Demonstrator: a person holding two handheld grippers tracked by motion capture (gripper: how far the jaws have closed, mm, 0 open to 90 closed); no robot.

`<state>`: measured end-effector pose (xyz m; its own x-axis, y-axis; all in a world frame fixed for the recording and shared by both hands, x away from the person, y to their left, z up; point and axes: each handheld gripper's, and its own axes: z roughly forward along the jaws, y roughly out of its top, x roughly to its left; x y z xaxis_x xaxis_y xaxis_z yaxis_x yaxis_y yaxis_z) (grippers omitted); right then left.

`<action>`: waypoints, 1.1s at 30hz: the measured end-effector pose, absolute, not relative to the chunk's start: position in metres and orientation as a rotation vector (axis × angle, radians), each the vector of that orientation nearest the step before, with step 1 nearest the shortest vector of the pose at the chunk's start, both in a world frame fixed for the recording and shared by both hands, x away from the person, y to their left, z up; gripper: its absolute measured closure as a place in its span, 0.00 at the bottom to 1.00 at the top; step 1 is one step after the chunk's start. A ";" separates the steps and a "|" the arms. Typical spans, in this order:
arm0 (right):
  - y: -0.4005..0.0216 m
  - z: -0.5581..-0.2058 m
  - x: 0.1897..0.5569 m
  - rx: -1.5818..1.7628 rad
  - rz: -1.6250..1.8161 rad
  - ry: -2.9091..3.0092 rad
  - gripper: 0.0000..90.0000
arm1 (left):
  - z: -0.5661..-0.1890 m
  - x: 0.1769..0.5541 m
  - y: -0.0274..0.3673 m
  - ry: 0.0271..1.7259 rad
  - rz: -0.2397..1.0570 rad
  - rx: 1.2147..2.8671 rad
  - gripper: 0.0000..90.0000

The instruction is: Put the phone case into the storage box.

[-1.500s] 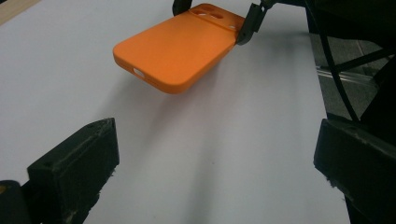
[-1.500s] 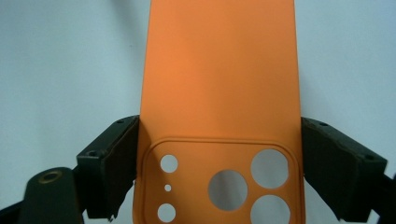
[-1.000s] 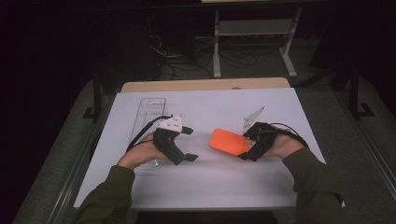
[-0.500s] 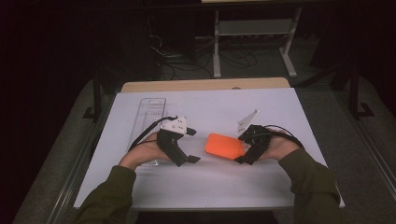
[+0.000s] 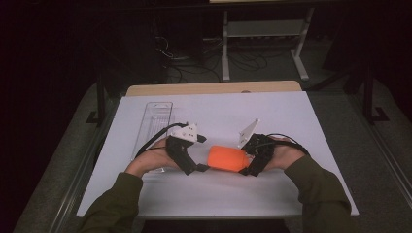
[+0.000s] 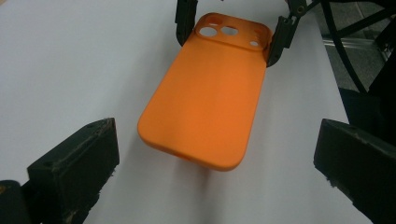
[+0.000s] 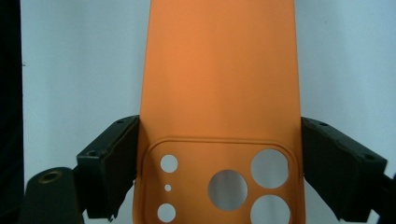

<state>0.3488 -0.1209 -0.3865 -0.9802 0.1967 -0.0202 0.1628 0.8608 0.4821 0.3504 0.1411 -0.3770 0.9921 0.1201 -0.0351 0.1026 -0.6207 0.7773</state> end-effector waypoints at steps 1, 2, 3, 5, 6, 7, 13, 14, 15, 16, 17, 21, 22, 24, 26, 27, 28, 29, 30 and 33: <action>-0.120 -0.387 0.349 0.279 0.762 2.967 0.17 | -0.377 0.350 0.141 0.162 0.019 2.247 0.00; -0.119 -0.387 0.348 0.279 0.762 2.967 0.17 | -0.377 0.350 0.140 0.150 0.022 2.254 0.00; -0.118 -0.387 0.348 0.274 0.761 2.970 0.17 | -0.378 0.350 0.140 0.149 0.021 2.251 0.00; -0.116 -0.387 0.347 0.266 0.763 2.973 0.17 | -0.379 0.349 0.138 0.144 0.016 2.252 0.00; -0.115 -0.387 0.347 0.257 0.763 2.972 0.17 | -0.379 0.349 0.138 0.137 0.024 2.261 0.00; -0.115 -0.387 0.346 0.251 0.764 2.973 0.17 | -0.379 0.348 0.137 0.141 0.018 2.259 0.00; -0.109 -0.386 0.343 0.227 0.773 2.978 0.17 | -0.379 0.347 0.135 0.120 0.015 2.274 0.00; -0.109 -0.386 0.343 0.222 0.776 2.978 0.17 | -0.380 0.346 0.135 0.128 0.011 2.266 0.00; -0.108 -0.386 0.342 0.214 0.776 2.978 0.17 | -0.380 0.346 0.134 0.121 0.014 2.272 0.00; -0.107 -0.386 0.342 0.210 0.779 2.979 0.17 | -0.380 0.346 0.134 0.119 0.014 2.274 0.00; -0.106 -0.385 0.342 0.204 0.783 2.980 0.17 | -0.380 0.346 0.134 0.113 0.017 2.279 0.00; -0.102 -0.385 0.340 0.194 0.789 2.983 0.17 | -0.382 0.345 0.132 0.114 0.011 2.282 0.00; -0.101 -0.385 0.340 0.176 0.794 2.983 0.17 | -0.382 0.345 0.131 0.090 0.023 2.290 0.00; -0.100 -0.385 0.339 0.174 0.796 2.986 0.17 | -0.383 0.345 0.130 0.085 0.019 2.295 0.00; -0.099 -0.385 0.339 0.164 0.800 2.990 0.17 | -0.383 0.344 0.129 0.072 0.018 2.306 0.00; -0.098 -0.385 0.338 0.167 0.800 2.992 0.17 | -0.384 0.344 0.128 0.073 0.014 2.304 0.00; -0.097 -0.384 0.338 0.161 0.800 2.991 0.17 | -0.385 0.344 0.127 0.065 0.015 2.310 0.00; -0.096 -0.384 0.337 0.157 0.801 2.994 0.17 | -0.385 0.343 0.126 0.063 0.014 2.310 0.00; -0.096 -0.384 0.337 0.155 0.799 2.995 0.17 | -0.386 0.344 0.126 0.049 0.017 2.322 0.00; -0.094 -0.385 0.336 0.151 0.798 2.997 0.17 | -0.388 0.342 0.123 0.035 0.018 2.334 0.00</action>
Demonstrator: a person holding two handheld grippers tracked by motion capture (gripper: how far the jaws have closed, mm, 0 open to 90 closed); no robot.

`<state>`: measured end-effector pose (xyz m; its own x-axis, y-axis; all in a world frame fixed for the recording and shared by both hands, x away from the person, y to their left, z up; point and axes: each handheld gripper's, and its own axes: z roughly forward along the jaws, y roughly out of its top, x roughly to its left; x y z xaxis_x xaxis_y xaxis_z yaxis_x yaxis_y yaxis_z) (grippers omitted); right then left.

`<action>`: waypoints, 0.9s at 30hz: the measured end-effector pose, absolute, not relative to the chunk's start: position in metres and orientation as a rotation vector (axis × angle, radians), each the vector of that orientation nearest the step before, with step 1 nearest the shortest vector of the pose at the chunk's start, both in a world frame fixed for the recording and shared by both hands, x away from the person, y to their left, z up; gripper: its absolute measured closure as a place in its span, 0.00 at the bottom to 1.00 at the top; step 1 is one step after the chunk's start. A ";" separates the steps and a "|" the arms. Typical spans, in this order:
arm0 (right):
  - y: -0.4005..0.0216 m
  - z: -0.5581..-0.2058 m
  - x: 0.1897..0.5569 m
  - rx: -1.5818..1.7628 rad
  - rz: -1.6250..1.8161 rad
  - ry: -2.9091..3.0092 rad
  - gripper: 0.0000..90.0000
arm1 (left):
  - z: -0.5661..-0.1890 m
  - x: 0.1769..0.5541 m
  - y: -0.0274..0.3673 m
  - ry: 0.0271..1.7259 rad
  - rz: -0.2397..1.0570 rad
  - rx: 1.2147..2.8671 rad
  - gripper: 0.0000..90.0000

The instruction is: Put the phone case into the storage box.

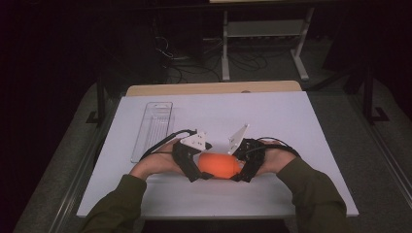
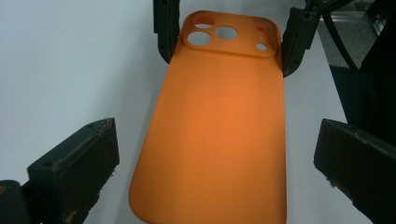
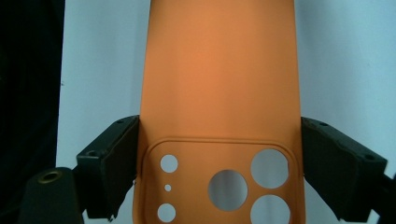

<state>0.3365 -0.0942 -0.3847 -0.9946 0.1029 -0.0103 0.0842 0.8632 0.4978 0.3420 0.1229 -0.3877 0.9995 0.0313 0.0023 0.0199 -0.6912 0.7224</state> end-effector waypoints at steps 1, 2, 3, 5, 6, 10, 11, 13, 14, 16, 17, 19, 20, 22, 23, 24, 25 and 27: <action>-0.094 -0.385 0.337 0.144 0.802 3.000 0.17 | -0.388 0.342 0.122 0.024 0.020 2.338 0.00; -0.093 -0.385 0.337 0.143 0.803 3.001 0.17 | -0.389 0.340 0.121 0.028 0.011 2.341 0.00; -0.093 -0.385 0.336 0.141 0.805 3.001 0.17 | -0.389 0.339 0.120 0.029 0.006 2.350 0.00; -0.092 -0.385 0.336 0.137 0.808 2.998 0.17 | -0.390 0.339 0.118 0.002 0.018 2.358 0.00; -0.092 -0.385 0.336 0.134 0.809 2.998 0.17 | -0.391 0.339 0.118 0.001 0.020 2.359 0.00; -0.090 -0.384 0.335 0.125 0.816 3.000 0.17 | -0.392 0.336 0.115 0.003 0.012 2.375 0.00; -0.089 -0.384 0.334 0.117 0.816 2.999 0.17 | -0.393 0.336 0.115 0.005 0.011 2.374 0.00; -0.088 -0.384 0.334 0.114 0.815 2.999 0.17 | -0.393 0.336 0.114 -0.003 0.018 2.380 0.00; -0.088 -0.384 0.334 0.115 0.817 3.001 0.17 | -0.394 0.335 0.113 -0.005 0.019 2.387 0.00; -0.088 -0.384 0.334 0.116 0.818 2.998 0.17 | -0.395 0.334 0.112 -0.010 0.023 2.396 0.00; -0.087 -0.383 0.333 0.120 0.818 3.002 0.17 | -0.396 0.334 0.111 -0.014 0.024 2.406 0.00; -0.087 -0.383 0.333 0.111 0.823 2.999 0.17 | -0.397 0.334 0.110 -0.023 0.025 2.414 0.00; -0.087 -0.383 0.333 0.110 0.824 2.998 0.17 | -0.397 0.333 0.110 -0.021 0.023 2.414 0.00; -0.086 -0.383 0.333 0.107 0.822 2.999 0.17 | -0.399 0.332 0.108 -0.014 0.022 2.417 0.00; -0.086 -0.383 0.333 0.107 0.822 3.000 0.17 | -0.399 0.331 0.108 -0.010 0.016 2.420 0.00; -0.085 -0.383 0.332 0.102 0.825 2.999 0.17 | -0.400 0.331 0.107 -0.019 0.022 2.423 0.00; -0.085 -0.382 0.332 0.102 0.826 3.001 0.17 | -0.400 0.331 0.107 -0.016 0.018 2.429 0.00; -0.084 -0.382 0.332 0.098 0.825 3.003 0.17 | -0.401 0.331 0.106 -0.016 0.016 2.433 0.00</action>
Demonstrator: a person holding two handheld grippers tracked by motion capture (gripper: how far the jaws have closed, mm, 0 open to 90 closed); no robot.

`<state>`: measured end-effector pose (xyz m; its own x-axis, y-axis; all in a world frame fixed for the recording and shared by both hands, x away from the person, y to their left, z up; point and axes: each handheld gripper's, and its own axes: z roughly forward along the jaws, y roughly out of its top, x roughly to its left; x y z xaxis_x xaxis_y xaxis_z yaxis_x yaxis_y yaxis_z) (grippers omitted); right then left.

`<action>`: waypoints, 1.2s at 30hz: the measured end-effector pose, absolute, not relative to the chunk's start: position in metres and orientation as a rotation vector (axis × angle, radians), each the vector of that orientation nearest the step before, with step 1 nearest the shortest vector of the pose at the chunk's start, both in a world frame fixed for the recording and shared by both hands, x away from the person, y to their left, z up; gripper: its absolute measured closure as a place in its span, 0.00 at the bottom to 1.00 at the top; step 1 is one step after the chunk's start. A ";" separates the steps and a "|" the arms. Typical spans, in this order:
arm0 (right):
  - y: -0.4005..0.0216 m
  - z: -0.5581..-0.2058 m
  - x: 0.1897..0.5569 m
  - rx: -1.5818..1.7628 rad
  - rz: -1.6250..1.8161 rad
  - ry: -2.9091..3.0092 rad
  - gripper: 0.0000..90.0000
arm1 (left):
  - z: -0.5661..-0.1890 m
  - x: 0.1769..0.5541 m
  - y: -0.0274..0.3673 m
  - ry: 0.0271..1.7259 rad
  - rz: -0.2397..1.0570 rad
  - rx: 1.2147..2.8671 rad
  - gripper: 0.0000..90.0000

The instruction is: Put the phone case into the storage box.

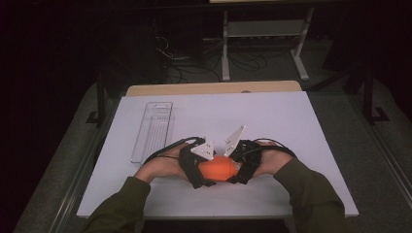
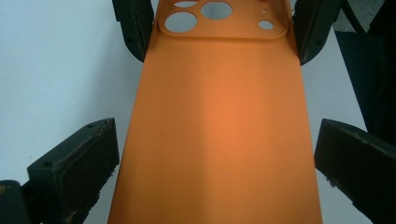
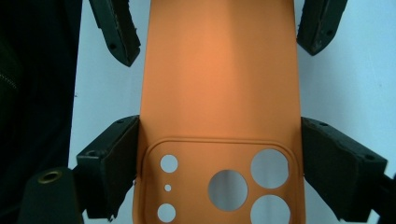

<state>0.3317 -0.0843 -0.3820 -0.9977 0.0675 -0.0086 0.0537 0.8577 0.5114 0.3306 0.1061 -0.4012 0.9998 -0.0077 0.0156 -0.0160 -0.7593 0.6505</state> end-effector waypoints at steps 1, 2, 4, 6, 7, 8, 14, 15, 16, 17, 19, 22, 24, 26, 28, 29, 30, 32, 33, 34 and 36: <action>-0.084 -0.382 0.332 0.097 0.826 3.004 0.17 | -0.401 0.330 0.106 -0.018 0.017 2.438 0.00; -0.084 -0.382 0.331 0.093 0.827 3.003 0.17 | -0.402 0.330 0.106 -0.018 0.015 2.439 0.00; -0.083 -0.381 0.331 0.092 0.829 3.003 0.17 | -0.402 0.330 0.105 -0.016 0.017 2.442 0.00; -0.083 -0.381 0.331 0.089 0.827 3.003 0.17 | -0.403 0.330 0.105 -0.017 0.016 2.446 0.00; -0.083 -0.381 0.330 0.091 0.827 3.003 0.17 | -0.403 0.330 0.105 -0.016 0.016 2.451 0.00; -0.083 -0.381 0.330 0.089 0.829 3.006 0.17 | -0.403 0.330 0.105 -0.016 0.015 2.455 0.00; -0.082 -0.380 0.330 0.084 0.830 3.000 0.17 | -0.404 0.331 0.104 -0.023 0.020 2.467 0.04; -0.082 -0.380 0.330 0.083 0.828 3.001 0.17 | -0.404 0.331 0.105 -0.025 0.019 2.471 0.05; -0.082 -0.381 0.330 0.082 0.827 3.001 0.17 | -0.404 0.331 0.105 -0.027 0.019 2.473 0.05; -0.082 -0.381 0.330 0.081 0.827 3.000 0.17 | -0.404 0.331 0.105 -0.027 0.020 2.475 0.06; -0.082 -0.380 0.330 0.083 0.828 3.000 0.17 | -0.404 0.331 0.105 -0.028 0.017 2.477 0.08; -0.082 -0.380 0.330 0.084 0.830 2.998 0.17 | -0.404 0.331 0.105 -0.039 0.027 2.488 0.10; -0.082 -0.380 0.330 0.085 0.828 2.999 0.17 | -0.405 0.331 0.105 -0.032 0.022 2.488 0.12; -0.082 -0.380 0.330 0.083 0.827 3.001 0.17 | -0.405 0.331 0.105 -0.029 0.023 2.491 0.13; -0.082 -0.380 0.330 0.083 0.826 3.001 0.17 | -0.405 0.331 0.105 -0.033 0.022 2.493 0.14; -0.081 -0.380 0.329 0.084 0.826 3.000 0.17 | -0.405 0.331 0.105 -0.025 0.017 2.493 0.14; -0.081 -0.380 0.329 0.083 0.826 3.000 0.17 | -0.405 0.331 0.105 -0.029 0.017 2.494 0.15; -0.081 -0.380 0.329 0.084 0.823 3.001 0.17 | -0.405 0.332 0.105 -0.037 0.018 2.500 0.15; -0.081 -0.380 0.329 0.085 0.823 3.002 0.17 | -0.405 0.332 0.105 -0.037 0.017 2.502 0.15; -0.081 -0.381 0.329 0.082 0.820 3.002 0.17 | -0.406 0.332 0.105 -0.034 0.014 2.502 0.15; -0.081 -0.381 0.330 0.083 0.818 3.002 0.17 | -0.406 0.332 0.105 -0.038 0.014 2.499 0.15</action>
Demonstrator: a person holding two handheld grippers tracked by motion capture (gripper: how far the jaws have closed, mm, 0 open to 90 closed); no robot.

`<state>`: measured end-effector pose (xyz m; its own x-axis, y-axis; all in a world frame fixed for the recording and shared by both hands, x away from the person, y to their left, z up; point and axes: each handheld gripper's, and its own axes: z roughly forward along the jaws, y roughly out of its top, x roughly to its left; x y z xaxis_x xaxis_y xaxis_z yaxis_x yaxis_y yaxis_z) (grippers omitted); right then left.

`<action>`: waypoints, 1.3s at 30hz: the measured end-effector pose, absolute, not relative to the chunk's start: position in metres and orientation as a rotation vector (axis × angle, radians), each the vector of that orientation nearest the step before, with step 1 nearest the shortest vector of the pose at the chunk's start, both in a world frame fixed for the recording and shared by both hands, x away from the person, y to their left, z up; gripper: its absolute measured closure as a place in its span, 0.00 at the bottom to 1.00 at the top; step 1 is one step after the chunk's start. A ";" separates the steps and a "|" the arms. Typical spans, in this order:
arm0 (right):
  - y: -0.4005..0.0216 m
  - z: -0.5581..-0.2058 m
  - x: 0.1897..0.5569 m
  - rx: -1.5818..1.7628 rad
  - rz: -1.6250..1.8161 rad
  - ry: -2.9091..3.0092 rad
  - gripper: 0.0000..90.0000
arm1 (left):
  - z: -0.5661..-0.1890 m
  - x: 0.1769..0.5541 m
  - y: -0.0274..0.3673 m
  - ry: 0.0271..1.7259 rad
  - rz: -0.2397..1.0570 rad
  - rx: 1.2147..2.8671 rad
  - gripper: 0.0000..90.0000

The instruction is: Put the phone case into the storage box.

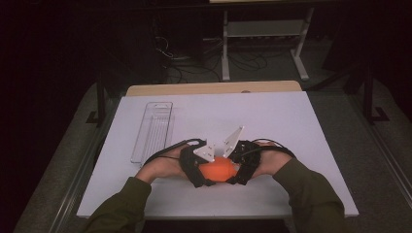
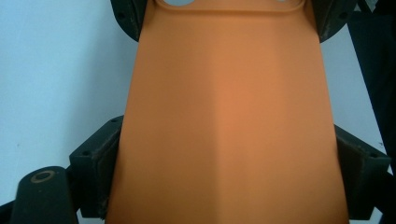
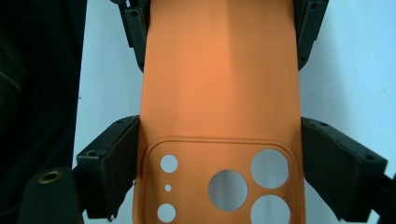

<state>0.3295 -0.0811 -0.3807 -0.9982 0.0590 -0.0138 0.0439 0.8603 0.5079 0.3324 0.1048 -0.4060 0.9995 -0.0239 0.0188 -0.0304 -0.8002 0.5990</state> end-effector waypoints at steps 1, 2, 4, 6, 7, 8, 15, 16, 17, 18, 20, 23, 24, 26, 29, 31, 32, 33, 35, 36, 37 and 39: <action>-0.081 -0.381 0.330 0.084 0.819 3.004 0.17 | -0.406 0.333 0.105 -0.038 0.012 2.498 0.15; -0.081 -0.381 0.330 0.088 0.818 3.006 0.17 | -0.406 0.333 0.105 -0.036 0.013 2.495 0.15; -0.082 -0.381 0.330 0.093 0.824 3.008 0.17 | -0.406 0.333 0.105 -0.034 -0.001 2.490 0.16; -0.082 -0.381 0.330 0.097 0.820 3.011 0.17 | -0.407 0.333 0.105 -0.036 -0.007 2.490 0.16; -0.082 -0.381 0.330 0.095 0.821 3.011 0.17 | -0.407 0.333 0.105 -0.039 -0.007 2.490 0.16; -0.082 -0.381 0.330 0.094 0.820 3.011 0.17 | -0.407 0.333 0.105 -0.041 -0.009 2.489 0.16; -0.083 -0.382 0.329 0.096 0.832 3.008 0.16 | -0.405 0.334 0.105 -0.073 0.001 2.508 0.17; -0.084 -0.382 0.328 0.102 0.832 3.010 0.16 | -0.405 0.334 0.105 -0.074 0.001 2.506 0.17; -0.084 -0.382 0.328 0.106 0.831 3.009 0.16 | -0.406 0.333 0.105 -0.049 -0.016 2.490 0.17; -0.084 -0.382 0.328 0.111 0.833 3.013 0.16 | -0.406 0.332 0.105 -0.037 -0.025 2.486 0.17; -0.084 -0.383 0.329 0.117 0.838 3.016 0.15 | -0.406 0.333 0.105 -0.041 -0.023 2.489 0.17; -0.084 -0.383 0.329 0.130 0.841 3.014 0.15 | -0.405 0.333 0.105 -0.030 -0.014 2.493 0.17; -0.085 -0.383 0.330 0.131 0.849 3.010 0.15 | -0.405 0.333 0.105 -0.029 -0.011 2.491 0.17; -0.085 -0.382 0.330 0.136 0.854 3.006 0.15 | -0.405 0.332 0.105 -0.019 -0.014 2.486 0.17; -0.086 -0.381 0.330 0.143 0.873 2.995 0.15 | -0.404 0.334 0.105 -0.032 0.002 2.499 0.17; -0.087 -0.380 0.330 0.151 0.885 2.989 0.14 | -0.404 0.334 0.105 -0.024 -0.001 2.499 0.17; -0.087 -0.380 0.330 0.152 0.887 2.984 0.14 | -0.404 0.334 0.105 -0.022 0.001 2.500 0.17; -0.088 -0.379 0.330 0.157 0.895 2.981 0.14 | -0.404 0.334 0.105 -0.016 0.002 2.500 0.17; -0.088 -0.379 0.330 0.168 0.899 2.976 0.14 | -0.405 0.334 0.105 -0.007 0.006 2.498 0.17; -0.089 -0.379 0.331 0.164 0.900 2.972 0.14 | -0.404 0.334 0.105 -0.003 0.010 2.494 0.17; -0.089 -0.378 0.330 0.170 0.902 2.973 0.14 | -0.404 0.334 0.105 -0.001 0.011 2.493 0.17; -0.090 -0.378 0.331 0.180 0.904 2.965 0.14 | -0.404 0.334 0.105 0.011 0.021 2.494 0.17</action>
<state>0.3311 -0.0904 -0.3779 -0.9926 0.1212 -0.0009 0.1001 0.8240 0.5577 0.3344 0.1052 -0.4039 0.9998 0.0131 0.0124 0.0030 -0.7976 0.6032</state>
